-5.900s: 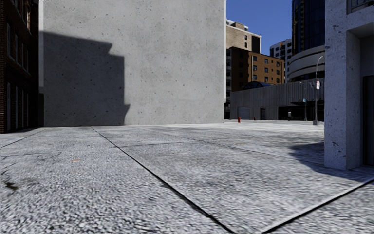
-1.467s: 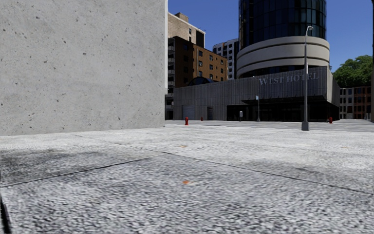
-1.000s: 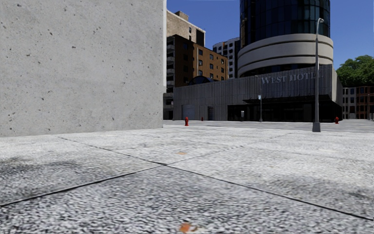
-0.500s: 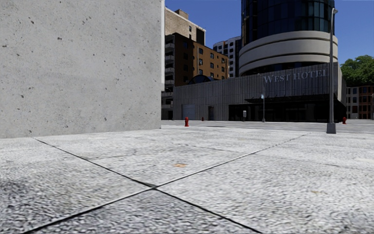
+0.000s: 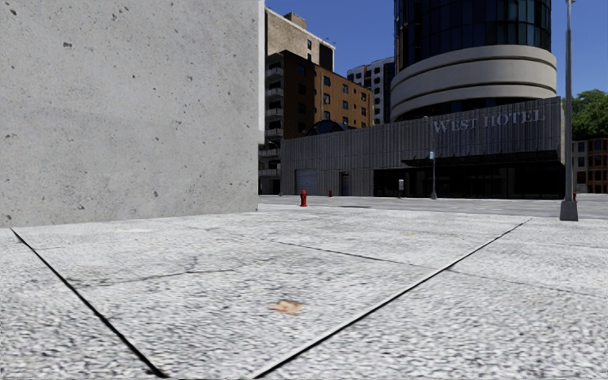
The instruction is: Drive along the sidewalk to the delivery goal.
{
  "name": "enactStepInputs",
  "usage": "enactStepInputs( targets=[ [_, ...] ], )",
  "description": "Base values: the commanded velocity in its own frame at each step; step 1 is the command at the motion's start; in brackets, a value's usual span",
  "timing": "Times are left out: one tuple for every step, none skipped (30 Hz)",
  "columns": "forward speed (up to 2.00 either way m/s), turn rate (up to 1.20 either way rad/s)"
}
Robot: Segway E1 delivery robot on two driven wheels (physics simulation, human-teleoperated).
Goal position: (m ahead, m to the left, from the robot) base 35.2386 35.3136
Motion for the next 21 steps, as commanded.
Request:
enactStepInputs(
  targets=[
    [2.0,0.0],
    [2.0,0.0],
    [2.0,0.0],
    [2.0,0.0],
    [2.0,0.0],
    [2.0,0.0],
    [2.0,0.0],
    [2.0,0.0],
    [2.0,0.0],
    [2.0,0.0],
    [2.0,0.0],
    [2.0,0.0],
    [2.0,0.0],
    [2.0,0.0],
    [2.0,0.0],
    [2.0,0.0],
    [2.0,0.0],
    [2.0,0.0],
    [2.0,0.0],
    [2.0,0.0],
    [2.0,0.0]
  ],
)
